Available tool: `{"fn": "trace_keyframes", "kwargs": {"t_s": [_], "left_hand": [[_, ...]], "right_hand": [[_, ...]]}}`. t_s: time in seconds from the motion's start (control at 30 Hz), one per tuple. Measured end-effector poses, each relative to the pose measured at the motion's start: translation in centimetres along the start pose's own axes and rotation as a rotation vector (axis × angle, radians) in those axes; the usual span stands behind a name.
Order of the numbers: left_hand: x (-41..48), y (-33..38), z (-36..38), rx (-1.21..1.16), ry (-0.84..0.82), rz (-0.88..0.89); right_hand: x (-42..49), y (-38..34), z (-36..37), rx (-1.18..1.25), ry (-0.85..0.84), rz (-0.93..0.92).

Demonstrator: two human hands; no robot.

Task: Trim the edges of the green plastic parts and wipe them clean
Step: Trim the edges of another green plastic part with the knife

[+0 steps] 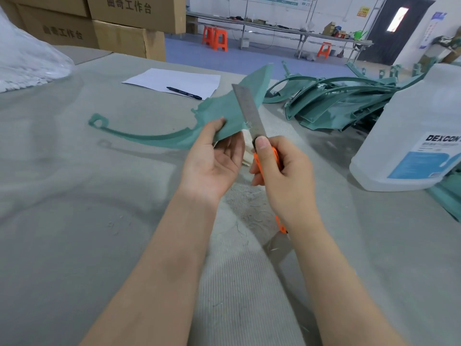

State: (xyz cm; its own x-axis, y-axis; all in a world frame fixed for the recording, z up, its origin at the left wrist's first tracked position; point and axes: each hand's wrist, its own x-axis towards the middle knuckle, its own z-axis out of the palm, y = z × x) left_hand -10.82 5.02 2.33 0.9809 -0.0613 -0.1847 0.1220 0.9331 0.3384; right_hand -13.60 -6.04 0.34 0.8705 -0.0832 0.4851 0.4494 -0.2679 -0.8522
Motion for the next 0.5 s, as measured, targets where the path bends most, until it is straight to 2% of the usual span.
{"fn": "trace_keyframes", "kwargs": {"t_s": [0.13, 0.33, 0.5], "left_hand": [[-0.3, 0.1, 0.0, -0.019, -0.012, 0.005], [-0.3, -0.1, 0.0, 0.076, -0.002, 0.035], [-0.2, -0.4, 0.0, 0.170, -0.010, 0.076]], "right_hand": [[0.1, -0.6, -0.3, 0.038, 0.064, 0.036], [0.5, -1.5, -1.4, 0.376, 0.051, 0.237], [0.8, -1.3, -1.6, 0.363, -0.002, 0.366]]}}
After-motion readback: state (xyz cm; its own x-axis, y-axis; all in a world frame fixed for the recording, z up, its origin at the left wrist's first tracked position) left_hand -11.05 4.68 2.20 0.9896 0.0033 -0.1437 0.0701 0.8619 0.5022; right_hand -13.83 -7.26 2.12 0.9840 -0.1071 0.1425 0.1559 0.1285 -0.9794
